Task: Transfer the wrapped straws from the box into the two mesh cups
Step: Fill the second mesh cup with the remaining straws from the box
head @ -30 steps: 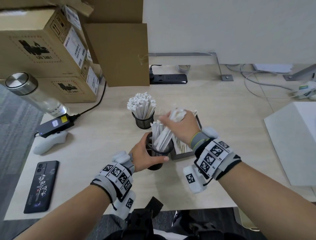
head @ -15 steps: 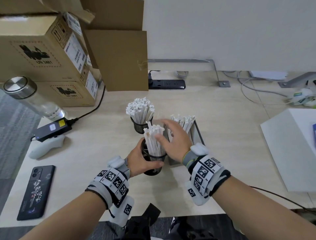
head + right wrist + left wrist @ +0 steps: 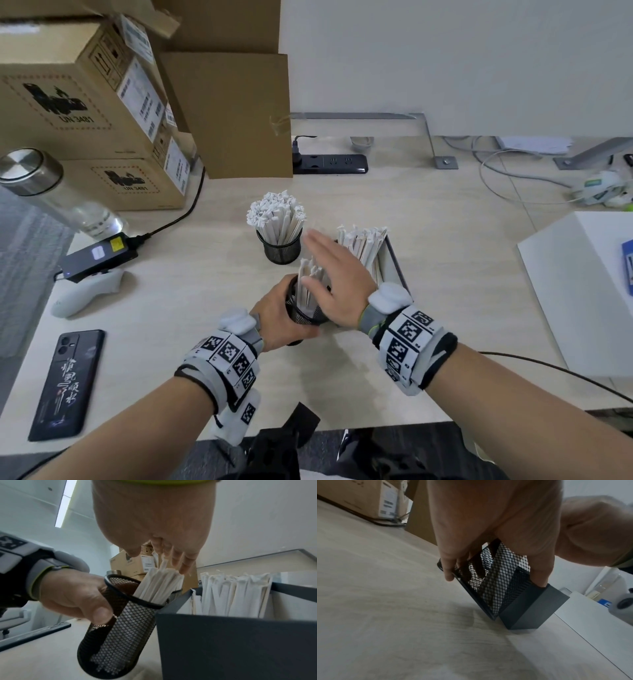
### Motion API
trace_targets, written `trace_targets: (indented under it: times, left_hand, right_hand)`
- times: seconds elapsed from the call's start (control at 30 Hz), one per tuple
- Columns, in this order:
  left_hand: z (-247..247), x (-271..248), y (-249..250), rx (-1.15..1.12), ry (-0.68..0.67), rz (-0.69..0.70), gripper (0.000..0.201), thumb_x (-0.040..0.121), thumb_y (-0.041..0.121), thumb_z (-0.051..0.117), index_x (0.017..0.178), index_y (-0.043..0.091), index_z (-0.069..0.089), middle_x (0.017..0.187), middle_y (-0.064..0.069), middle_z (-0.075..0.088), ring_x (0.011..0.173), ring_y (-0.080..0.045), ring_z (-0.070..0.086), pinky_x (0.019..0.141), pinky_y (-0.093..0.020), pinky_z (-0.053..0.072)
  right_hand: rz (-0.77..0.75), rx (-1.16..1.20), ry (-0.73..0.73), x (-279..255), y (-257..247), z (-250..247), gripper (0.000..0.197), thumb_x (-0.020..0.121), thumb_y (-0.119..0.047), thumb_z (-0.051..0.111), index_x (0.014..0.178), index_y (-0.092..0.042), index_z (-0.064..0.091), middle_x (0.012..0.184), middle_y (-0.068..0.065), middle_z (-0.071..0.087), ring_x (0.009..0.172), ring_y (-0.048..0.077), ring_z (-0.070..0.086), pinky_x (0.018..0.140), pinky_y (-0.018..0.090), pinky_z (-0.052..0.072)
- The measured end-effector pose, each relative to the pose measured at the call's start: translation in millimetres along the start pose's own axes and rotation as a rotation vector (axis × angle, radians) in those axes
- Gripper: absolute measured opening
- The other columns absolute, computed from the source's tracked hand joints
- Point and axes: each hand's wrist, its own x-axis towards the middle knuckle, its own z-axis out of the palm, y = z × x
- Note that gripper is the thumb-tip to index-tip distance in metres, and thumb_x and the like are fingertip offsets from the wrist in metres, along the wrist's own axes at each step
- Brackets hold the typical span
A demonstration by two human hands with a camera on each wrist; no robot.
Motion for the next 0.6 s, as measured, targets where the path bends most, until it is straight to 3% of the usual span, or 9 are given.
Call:
trace_targets:
  times: [0.1, 0.23, 0.33, 0.47, 0.53, 0.6]
  left_hand:
    - [-1.2, -0.1, 2.3, -0.024, 0.019, 0.002, 0.079, 0.056, 0.035, 0.09, 0.118, 0.043, 0.042, 0.098, 0.018, 0.066, 0.087, 0.004, 0.063, 0.07, -0.016, 0.05]
    - [-5.2, -0.1, -4.0, -0.107, 0.08, -0.049, 0.087, 0.045, 0.052, 0.085, 0.12, 0.044, 0.041, 0.104, 0.02, 0.065, 0.097, 0.0, 0.063, 0.085, -0.024, 0.047]
    - [-7.3, -0.7, -11.4, -0.144, 0.123, -0.096, 0.098, 0.044, 0.061, 0.084, 0.127, 0.036, 0.039, 0.112, 0.017, 0.062, 0.104, -0.006, 0.06, 0.09, -0.025, 0.043]
    - [-7.6, -1.9, -13.7, -0.153, 0.154, -0.143, 0.091, 0.062, 0.034, 0.09, 0.134, 0.025, 0.035, 0.114, 0.008, 0.06, 0.103, -0.012, 0.057, 0.088, -0.026, 0.041]
    - [-6.3, -2.4, -12.0, -0.147, 0.157, -0.149, 0.086, 0.065, 0.025, 0.088, 0.133, 0.023, 0.036, 0.112, 0.007, 0.06, 0.102, -0.014, 0.058, 0.088, -0.028, 0.043]
    - [-4.6, -2.5, -10.2, -0.143, 0.152, -0.148, 0.084, 0.066, 0.022, 0.087, 0.133, 0.023, 0.036, 0.11, 0.008, 0.06, 0.101, -0.014, 0.058, 0.086, -0.025, 0.042]
  right_hand:
    - [0.013, -0.061, -0.05, -2.8, 2.7, 6.9, 0.059, 0.093, -0.042, 0.046, 0.143, -0.01, 0.043, 0.15, 0.007, 0.041, 0.14, 0.026, 0.036, 0.113, 0.047, 0.031]
    - [0.035, -0.003, 0.101, -9.2, 8.7, -3.7, 0.051, 0.094, -0.036, 0.05, 0.139, -0.012, 0.047, 0.146, 0.008, 0.045, 0.137, 0.021, 0.037, 0.114, 0.034, 0.027]
    - [0.335, 0.075, 0.216, -12.8, 24.4, -14.1, 0.042, 0.092, -0.03, 0.054, 0.13, -0.013, 0.052, 0.133, 0.008, 0.051, 0.126, 0.023, 0.046, 0.107, 0.033, 0.035]
    - [0.811, 0.173, 0.218, -11.7, 42.5, -23.6, 0.045, 0.09, -0.029, 0.06, 0.13, -0.013, 0.046, 0.126, 0.003, 0.055, 0.109, 0.023, 0.057, 0.085, 0.026, 0.041]
    - [0.899, 0.163, 0.105, -6.8, 47.8, -19.6, 0.05, 0.089, -0.034, 0.059, 0.132, -0.013, 0.044, 0.12, 0.0, 0.057, 0.11, 0.027, 0.058, 0.085, 0.028, 0.042]
    - [0.952, 0.124, 0.027, -0.7, 52.9, -12.5, 0.055, 0.087, -0.038, 0.059, 0.133, -0.014, 0.042, 0.127, 0.005, 0.058, 0.112, 0.03, 0.058, 0.088, 0.032, 0.045]
